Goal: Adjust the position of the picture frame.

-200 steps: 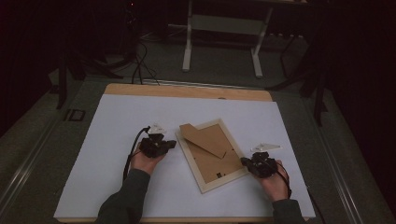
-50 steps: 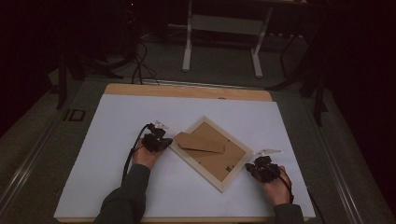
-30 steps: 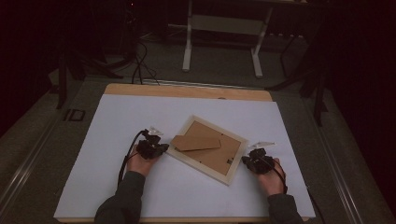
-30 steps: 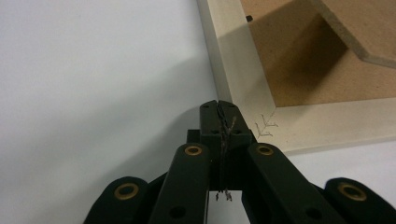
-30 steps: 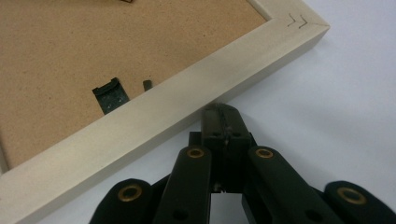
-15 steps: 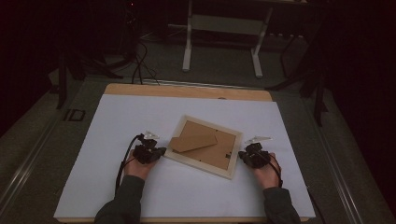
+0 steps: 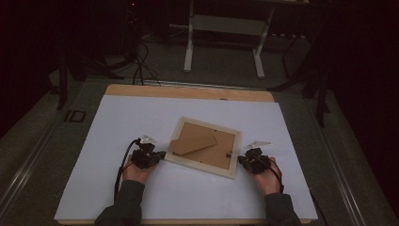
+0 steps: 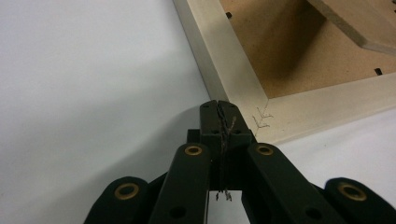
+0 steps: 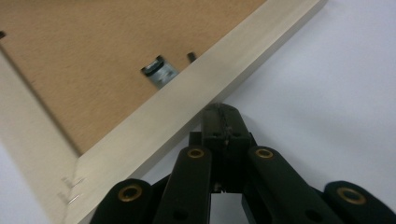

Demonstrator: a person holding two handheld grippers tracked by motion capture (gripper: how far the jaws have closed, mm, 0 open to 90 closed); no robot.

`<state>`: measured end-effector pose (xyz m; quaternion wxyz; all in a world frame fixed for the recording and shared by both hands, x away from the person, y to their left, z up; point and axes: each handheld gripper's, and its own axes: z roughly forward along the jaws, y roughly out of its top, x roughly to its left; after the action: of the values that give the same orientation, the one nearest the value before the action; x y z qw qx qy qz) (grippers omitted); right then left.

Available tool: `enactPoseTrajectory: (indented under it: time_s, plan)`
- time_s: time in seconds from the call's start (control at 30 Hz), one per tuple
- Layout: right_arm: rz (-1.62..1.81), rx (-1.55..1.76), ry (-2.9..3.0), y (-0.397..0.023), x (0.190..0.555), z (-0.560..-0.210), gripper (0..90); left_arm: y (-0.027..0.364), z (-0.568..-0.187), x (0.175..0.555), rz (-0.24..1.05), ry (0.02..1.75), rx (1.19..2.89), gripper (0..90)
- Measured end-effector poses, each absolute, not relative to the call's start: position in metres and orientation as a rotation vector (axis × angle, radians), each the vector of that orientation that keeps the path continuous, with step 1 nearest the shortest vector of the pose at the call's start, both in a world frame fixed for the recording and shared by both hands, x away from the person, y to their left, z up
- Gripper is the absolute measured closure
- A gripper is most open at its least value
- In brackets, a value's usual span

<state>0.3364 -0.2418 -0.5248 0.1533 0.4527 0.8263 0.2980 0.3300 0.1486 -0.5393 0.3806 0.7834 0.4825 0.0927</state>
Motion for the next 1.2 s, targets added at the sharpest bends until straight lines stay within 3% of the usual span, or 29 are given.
enactPoseTrajectory:
  time_s: [1.2]
  plan:
    - [0.878, 1.266, 2.407, -0.215, 0.354, -0.525, 90.0, 0.165, -0.537, 0.295, 0.271, 1.296, 1.995, 90.0]
